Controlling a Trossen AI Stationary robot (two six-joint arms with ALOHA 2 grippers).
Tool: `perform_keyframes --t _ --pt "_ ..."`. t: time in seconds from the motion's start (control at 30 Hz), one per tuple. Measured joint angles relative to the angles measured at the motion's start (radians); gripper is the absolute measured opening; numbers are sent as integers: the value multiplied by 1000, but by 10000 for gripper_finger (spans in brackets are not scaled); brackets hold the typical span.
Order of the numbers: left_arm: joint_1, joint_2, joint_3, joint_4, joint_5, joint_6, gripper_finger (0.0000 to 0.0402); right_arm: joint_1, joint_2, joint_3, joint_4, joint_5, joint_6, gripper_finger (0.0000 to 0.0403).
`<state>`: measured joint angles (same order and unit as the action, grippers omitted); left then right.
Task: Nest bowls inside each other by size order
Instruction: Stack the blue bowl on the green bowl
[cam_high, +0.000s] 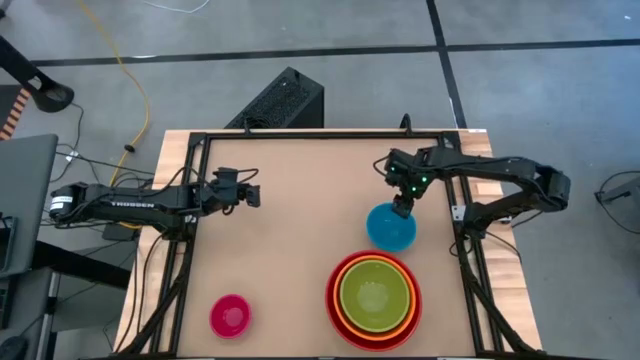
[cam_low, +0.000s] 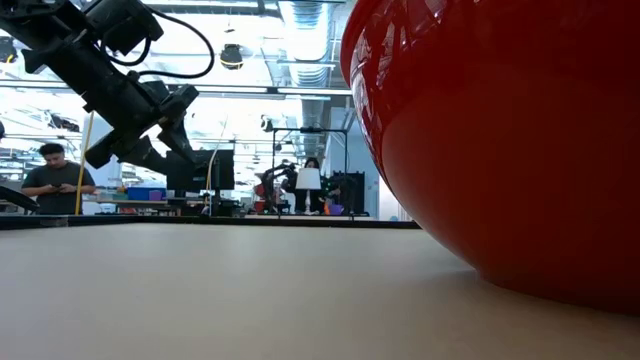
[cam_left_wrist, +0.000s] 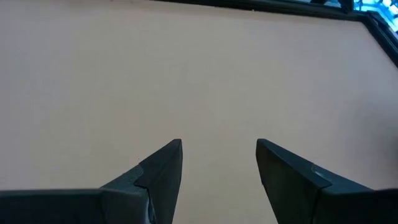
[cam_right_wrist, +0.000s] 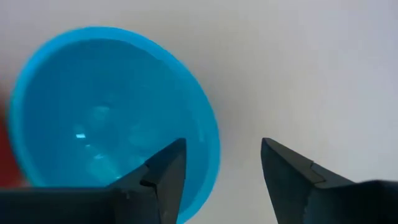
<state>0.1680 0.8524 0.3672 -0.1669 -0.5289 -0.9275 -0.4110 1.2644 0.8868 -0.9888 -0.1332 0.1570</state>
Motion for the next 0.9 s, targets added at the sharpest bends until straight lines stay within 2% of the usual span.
perform_keyframes --t 0.4,0.53,0.67,0.9 --pt "0 0 0 0 3 -63 194 6 0 -162 157 -5 22 214" --pt "0 0 0 0 24 -65 194 5 0 -190 219 -31 57 202" --pt "0 0 0 0 41 -65 194 5 0 -200 240 -41 80 162" --pt "0 0 0 0 45 -65 194 5 0 -200 243 -60 105 45"
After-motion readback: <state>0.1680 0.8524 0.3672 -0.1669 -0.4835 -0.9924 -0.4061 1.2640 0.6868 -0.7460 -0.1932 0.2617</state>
